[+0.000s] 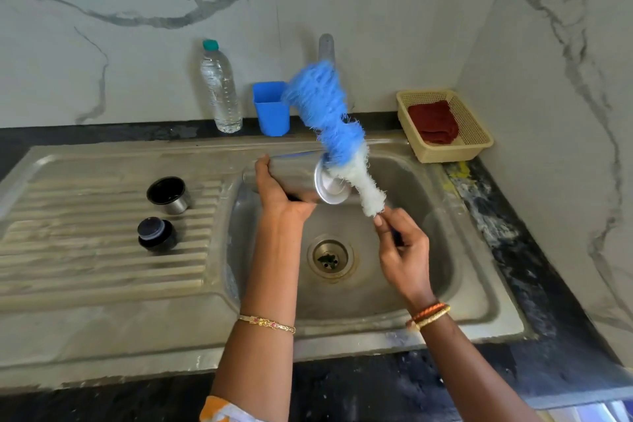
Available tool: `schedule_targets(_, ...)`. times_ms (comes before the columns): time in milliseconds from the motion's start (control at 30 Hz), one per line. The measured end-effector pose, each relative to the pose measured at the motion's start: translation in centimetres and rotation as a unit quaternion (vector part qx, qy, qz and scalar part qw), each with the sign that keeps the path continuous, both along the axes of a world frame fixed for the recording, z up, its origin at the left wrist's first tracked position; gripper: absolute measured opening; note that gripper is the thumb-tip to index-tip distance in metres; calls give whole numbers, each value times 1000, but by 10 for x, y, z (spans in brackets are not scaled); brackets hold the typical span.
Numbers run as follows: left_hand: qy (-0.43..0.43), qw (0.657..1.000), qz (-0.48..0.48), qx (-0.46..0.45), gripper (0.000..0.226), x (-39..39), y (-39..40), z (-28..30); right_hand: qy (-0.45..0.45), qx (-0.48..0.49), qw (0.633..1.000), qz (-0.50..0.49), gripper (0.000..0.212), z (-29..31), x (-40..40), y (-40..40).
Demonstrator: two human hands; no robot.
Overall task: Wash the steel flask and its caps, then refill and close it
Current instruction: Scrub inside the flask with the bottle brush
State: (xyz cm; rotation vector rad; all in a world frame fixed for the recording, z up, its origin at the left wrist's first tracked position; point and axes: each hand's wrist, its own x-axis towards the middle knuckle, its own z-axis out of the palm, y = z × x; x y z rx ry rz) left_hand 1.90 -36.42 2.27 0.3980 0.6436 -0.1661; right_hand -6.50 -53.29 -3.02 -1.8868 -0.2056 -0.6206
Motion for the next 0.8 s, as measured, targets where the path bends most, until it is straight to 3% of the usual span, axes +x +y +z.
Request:
schedule_targets(167,-27,1000,14,-2,56,-8,-6,3,-28,-62,998,0,19,1,-1,-2)
schedule_targets(267,3,999,42,9,56,-16,-10,8,65,3,996,-53,17,0,11,-8)
schedule_targets(333,6,998,42,49,51,-25,-15,10,130,-4,989,-72,20,2,16,-12)
schedule_targets(433,-6,987,42,157,57,-38,-19,9,208,-13,978,-24,19,6,14,-16)
schedule_targets(500,-16,955,65,287,58,-45,-18,8,240,14,971,18,20,8,13,-15)
schedule_targets(633,-91,857,70,502,48,-56,-14,6,297,48,953,18,22,2,18,-10)
schedule_targets(800,-96,804,73,583,49,-64,14,9,351,119,927,57,21,8,20,19)
